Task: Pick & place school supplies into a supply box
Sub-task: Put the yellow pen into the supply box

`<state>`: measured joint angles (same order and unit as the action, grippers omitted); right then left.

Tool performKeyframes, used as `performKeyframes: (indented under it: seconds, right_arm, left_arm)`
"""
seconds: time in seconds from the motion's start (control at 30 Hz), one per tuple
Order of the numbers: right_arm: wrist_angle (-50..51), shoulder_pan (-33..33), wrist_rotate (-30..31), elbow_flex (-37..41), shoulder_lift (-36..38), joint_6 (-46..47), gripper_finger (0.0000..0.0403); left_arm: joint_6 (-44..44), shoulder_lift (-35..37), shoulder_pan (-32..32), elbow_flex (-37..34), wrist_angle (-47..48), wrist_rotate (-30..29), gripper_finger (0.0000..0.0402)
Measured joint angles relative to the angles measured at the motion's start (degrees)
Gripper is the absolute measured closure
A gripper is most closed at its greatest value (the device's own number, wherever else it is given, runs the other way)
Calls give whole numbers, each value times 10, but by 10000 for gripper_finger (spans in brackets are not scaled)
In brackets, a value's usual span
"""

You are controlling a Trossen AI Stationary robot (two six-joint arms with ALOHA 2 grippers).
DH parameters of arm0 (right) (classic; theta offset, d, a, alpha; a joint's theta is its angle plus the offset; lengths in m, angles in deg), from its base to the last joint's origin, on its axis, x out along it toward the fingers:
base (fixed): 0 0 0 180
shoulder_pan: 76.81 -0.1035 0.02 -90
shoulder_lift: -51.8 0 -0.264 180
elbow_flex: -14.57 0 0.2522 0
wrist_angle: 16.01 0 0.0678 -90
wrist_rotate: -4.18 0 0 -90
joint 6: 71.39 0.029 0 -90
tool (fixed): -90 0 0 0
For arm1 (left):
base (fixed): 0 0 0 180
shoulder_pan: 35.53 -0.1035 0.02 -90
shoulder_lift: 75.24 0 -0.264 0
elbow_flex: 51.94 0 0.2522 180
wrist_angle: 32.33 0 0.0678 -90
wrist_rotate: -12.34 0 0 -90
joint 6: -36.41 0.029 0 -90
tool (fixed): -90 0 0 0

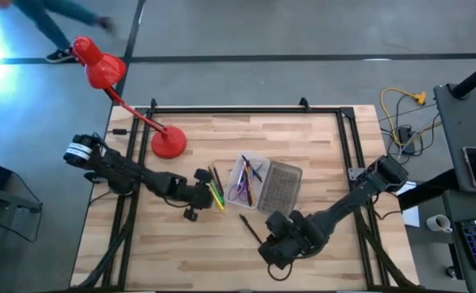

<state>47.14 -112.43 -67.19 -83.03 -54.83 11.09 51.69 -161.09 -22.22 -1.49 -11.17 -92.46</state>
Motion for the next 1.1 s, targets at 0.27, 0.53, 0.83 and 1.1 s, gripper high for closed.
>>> performKeyframes:
  seconds: [0.27, 0.53, 0.83, 1.1]
  right_arm:
    - [2, 0, 0, 3, 0, -4, 284]
    - [2, 0, 0, 5, 0, -5, 287]
    - [9, 0, 0, 6, 0, -3, 287]
    - [14, 0, 0, 6, 0, -1, 284]
  left_arm:
    - [54, -7, -18, 0, 6, 66, 309]
    - [68, -15, -41, 25, 7, 60, 309]
    - [96, -42, -54, 52, 24, 89, 309]
    - [97, -51, -56, 51, 47, 115, 309]
